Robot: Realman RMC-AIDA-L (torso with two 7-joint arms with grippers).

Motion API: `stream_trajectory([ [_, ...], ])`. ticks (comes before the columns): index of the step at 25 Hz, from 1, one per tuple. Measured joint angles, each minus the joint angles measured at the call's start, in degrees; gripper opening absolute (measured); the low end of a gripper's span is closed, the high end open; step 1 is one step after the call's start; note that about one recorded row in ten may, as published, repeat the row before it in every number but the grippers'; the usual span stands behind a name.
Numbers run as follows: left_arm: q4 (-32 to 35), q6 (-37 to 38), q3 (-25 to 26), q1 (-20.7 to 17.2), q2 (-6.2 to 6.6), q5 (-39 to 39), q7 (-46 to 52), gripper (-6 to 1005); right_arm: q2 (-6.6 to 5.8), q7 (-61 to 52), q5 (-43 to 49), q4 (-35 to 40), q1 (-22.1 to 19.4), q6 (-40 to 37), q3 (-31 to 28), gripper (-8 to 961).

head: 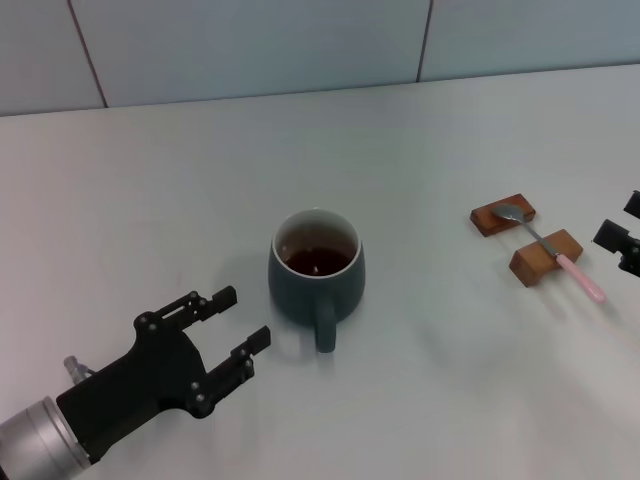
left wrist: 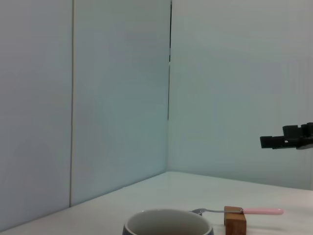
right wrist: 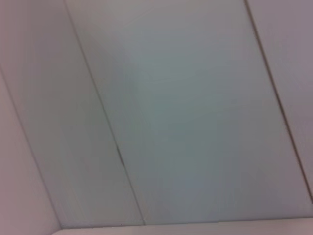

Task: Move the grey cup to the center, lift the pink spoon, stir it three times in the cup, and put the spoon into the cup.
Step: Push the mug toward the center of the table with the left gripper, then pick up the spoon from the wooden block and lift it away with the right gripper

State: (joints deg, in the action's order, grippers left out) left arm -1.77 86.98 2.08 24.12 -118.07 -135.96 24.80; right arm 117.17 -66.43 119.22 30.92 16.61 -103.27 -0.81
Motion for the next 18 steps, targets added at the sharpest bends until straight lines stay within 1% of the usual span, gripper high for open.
stream_trajectory([
  [4, 0.55, 0.86, 0.39, -0.2, -0.06, 0.03, -0.54, 597, 0.02, -0.34, -0.03, 0.0, -0.5, -0.28, -0.56, 797],
  [6, 0.84, 2.5, 0.45, -0.37, -0.17, 0.17, -2.74, 635, 0.03, -0.38, -0.04, 0.0, -0.54, -0.33, -0.57, 797],
  [9, 1.12, 3.86, 0.5, -0.39, -0.14, 0.25, -2.65, 693, 0.02, -0.57, -0.05, 0.01, -0.58, -0.17, -0.59, 795],
  [11, 1.79, 3.82, 0.51, -0.22, -0.21, 0.26, -1.98, 732, 0.0, -0.65, -0.05, 0.01, -0.59, -0.15, -0.61, 795],
  [14, 3.0, 2.89, 0.45, -0.32, -0.53, 0.22, -1.85, 814, -0.04, -0.71, -0.05, 0.02, -0.66, -0.16, -0.63, 794],
  [16, 3.08, 2.88, 0.38, -0.4, -0.51, 0.17, -1.7, 868, -0.06, -0.73, -0.05, 0.01, -0.73, -0.14, -0.64, 793],
  [18, 3.36, 2.99, 0.25, -0.53, -0.36, 0.07, -1.13, 867, -0.09, -0.76, -0.05, 0.02, -1.08, -0.13, -0.7, 792],
])
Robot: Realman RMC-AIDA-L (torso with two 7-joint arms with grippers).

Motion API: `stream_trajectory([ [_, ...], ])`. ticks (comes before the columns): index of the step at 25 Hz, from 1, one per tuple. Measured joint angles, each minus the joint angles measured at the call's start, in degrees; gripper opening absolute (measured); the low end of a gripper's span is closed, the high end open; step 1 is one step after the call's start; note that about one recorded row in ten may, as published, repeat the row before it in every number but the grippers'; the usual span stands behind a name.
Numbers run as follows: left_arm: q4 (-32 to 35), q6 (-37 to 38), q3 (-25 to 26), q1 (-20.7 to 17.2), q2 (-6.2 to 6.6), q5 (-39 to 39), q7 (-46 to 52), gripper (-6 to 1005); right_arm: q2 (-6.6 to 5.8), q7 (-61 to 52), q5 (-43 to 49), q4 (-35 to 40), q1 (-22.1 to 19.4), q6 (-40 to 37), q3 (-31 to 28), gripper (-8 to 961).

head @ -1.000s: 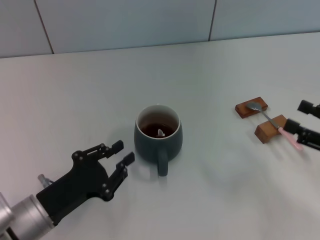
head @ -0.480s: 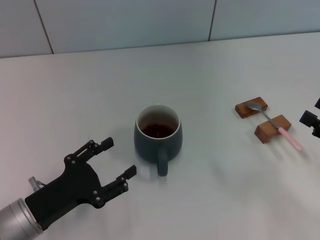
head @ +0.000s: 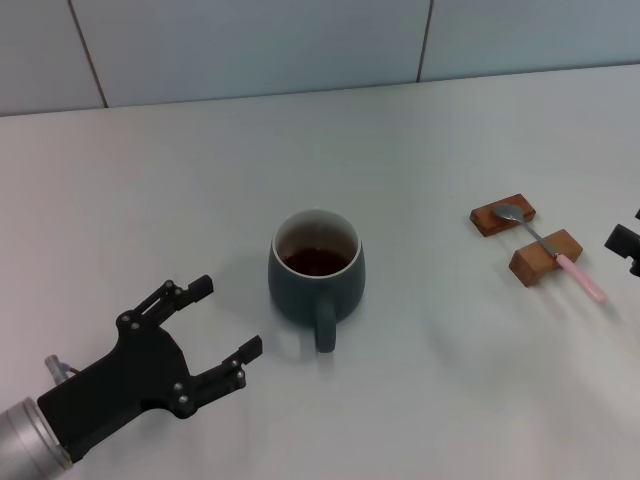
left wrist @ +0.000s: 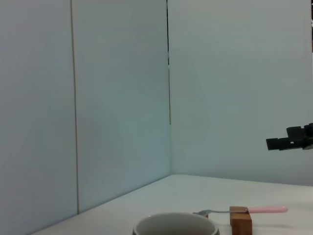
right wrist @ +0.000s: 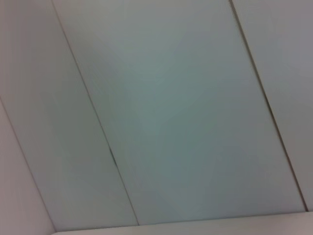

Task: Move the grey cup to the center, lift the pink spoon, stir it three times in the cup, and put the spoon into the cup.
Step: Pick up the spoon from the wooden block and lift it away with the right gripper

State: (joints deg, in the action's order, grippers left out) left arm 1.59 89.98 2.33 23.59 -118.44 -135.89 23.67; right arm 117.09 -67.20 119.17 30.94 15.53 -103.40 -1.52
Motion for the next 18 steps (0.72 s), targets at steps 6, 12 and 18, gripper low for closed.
stream_trajectory([
  [6, 2.92, -0.28, -1.21, -0.01, -0.12, -0.44, 2.14, 864, 0.02, -3.16, -0.07, 0.0, -0.98, -0.37, -3.12, 790],
  [12, 5.71, -0.29, -2.57, 3.02, -0.34, -0.46, 5.54, 863, -0.11, -4.19, -0.09, 0.0, -1.5, -0.3, -4.84, 788],
  [18, 5.85, -1.21, -2.38, 5.24, -0.34, -0.03, 5.62, 863, -0.17, -4.21, -0.09, 0.1, -2.12, -0.4, -4.9, 786],
])
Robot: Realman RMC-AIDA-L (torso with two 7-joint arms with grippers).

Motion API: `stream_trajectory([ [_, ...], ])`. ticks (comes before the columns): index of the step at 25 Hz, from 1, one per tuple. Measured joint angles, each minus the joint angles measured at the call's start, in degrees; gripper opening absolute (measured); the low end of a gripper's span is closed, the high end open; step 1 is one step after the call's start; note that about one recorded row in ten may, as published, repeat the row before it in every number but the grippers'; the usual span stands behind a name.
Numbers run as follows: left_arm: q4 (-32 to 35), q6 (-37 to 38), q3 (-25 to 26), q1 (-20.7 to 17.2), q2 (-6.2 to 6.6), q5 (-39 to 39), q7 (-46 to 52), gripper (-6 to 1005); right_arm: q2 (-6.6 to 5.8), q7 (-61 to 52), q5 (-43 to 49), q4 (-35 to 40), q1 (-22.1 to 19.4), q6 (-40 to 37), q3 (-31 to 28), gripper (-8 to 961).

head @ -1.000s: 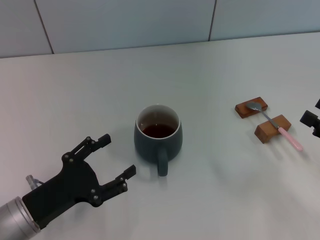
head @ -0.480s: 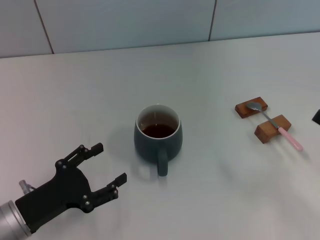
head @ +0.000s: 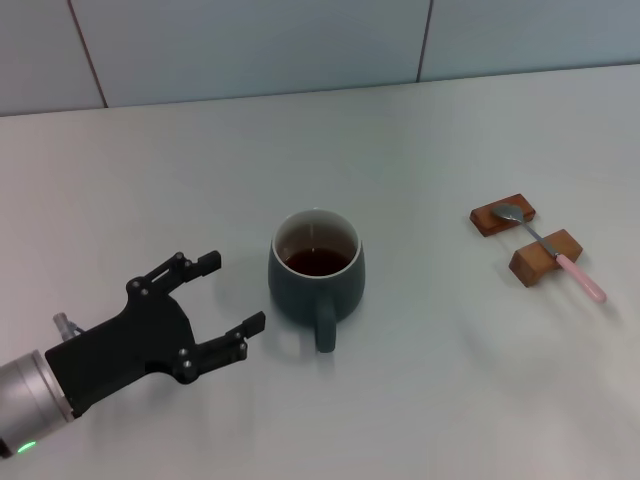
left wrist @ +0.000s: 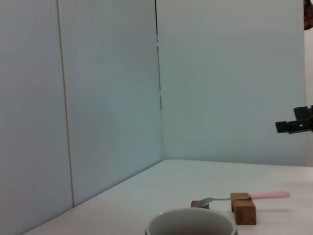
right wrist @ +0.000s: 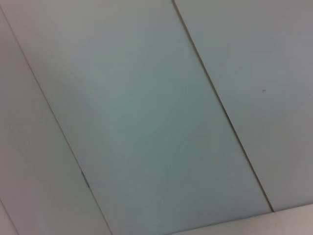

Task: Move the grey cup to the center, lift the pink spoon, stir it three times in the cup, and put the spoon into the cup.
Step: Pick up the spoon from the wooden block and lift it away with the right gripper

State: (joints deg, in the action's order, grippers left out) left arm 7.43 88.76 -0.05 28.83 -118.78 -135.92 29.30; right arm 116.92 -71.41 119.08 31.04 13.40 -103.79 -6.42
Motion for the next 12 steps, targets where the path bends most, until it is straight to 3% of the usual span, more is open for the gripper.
stream_trajectory([
  [12, 2.97, 0.8, -0.91, 1.42, 0.11, -0.4, 3.05, 863, 0.3, -5.48, -0.08, -0.16, -2.83, 2.17, -4.99, 781],
])
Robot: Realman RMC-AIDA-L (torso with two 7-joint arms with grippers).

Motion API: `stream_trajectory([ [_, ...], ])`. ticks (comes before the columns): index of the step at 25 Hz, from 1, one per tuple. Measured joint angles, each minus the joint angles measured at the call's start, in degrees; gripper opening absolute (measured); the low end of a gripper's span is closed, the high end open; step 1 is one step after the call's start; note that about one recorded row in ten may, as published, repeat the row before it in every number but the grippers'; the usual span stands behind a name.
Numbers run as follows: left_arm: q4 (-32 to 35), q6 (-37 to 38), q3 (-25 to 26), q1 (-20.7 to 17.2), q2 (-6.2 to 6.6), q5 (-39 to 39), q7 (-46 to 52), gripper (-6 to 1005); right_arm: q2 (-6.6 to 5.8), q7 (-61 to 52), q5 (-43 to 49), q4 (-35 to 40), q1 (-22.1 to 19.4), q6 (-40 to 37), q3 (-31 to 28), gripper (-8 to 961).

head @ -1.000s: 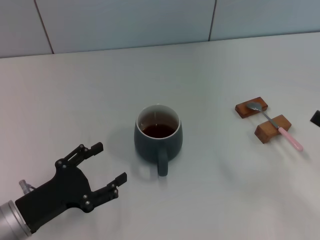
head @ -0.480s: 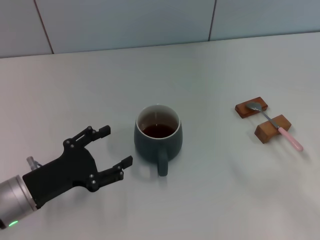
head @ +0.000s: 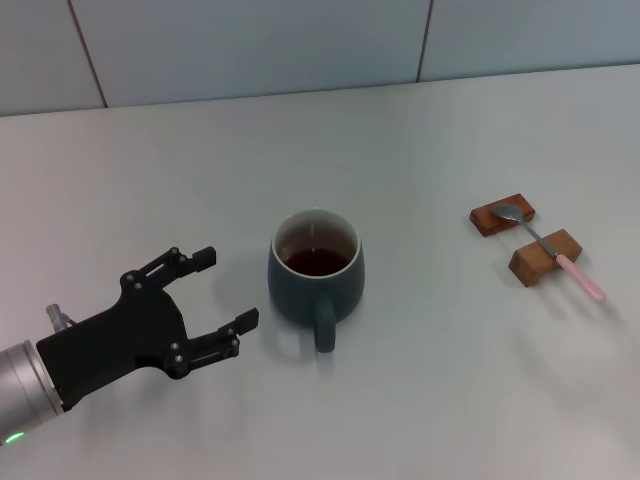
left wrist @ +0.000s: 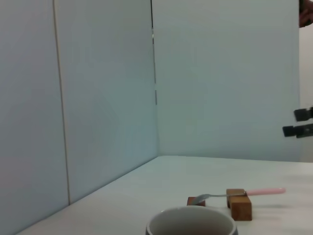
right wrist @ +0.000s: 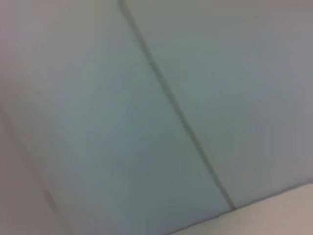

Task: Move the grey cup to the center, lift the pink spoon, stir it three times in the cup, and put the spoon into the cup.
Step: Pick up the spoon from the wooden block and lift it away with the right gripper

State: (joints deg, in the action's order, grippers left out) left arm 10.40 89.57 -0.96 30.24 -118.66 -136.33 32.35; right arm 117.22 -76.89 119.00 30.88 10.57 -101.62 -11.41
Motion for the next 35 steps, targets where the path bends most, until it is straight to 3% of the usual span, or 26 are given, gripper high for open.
stream_trajectory([
  [6, 0.08, 0.16, -0.82, -0.24, 0.02, 0.0, 0.0, 864, -0.48, -10.02, 1.04, -3.2, -0.75, 6.96, -0.15, 779],
  [11, 0.14, 0.18, -0.86, -0.39, 0.01, -0.01, 0.0, 864, -1.02, -14.53, 1.27, -10.06, -2.7, 8.22, -0.42, 777],
  [15, 0.15, 0.49, -0.89, -0.5, 0.01, 0.04, -0.05, 864, -1.12, -17.1, 1.12, -10.95, -3.18, 7.94, -0.55, 776],
  [26, 1.44, 2.25, -1.48, -1.31, -0.03, 0.03, -1.33, 864, -1.06, -32.26, 2.43, -14.07, -3.58, 9.91, -0.03, 772],
  [30, 2.45, 3.03, -1.61, -2.09, 0.04, 0.04, -1.05, 864, -1.01, -32.65, 3.08, -15.76, -3.43, 11.07, -0.02, 770],
  [35, 4.56, 4.82, -1.62, -2.68, 0.11, 0.06, -0.08, 864, -0.08, -32.7, 3.92, -16.32, -2.68, 12.33, 0.08, 768],
])
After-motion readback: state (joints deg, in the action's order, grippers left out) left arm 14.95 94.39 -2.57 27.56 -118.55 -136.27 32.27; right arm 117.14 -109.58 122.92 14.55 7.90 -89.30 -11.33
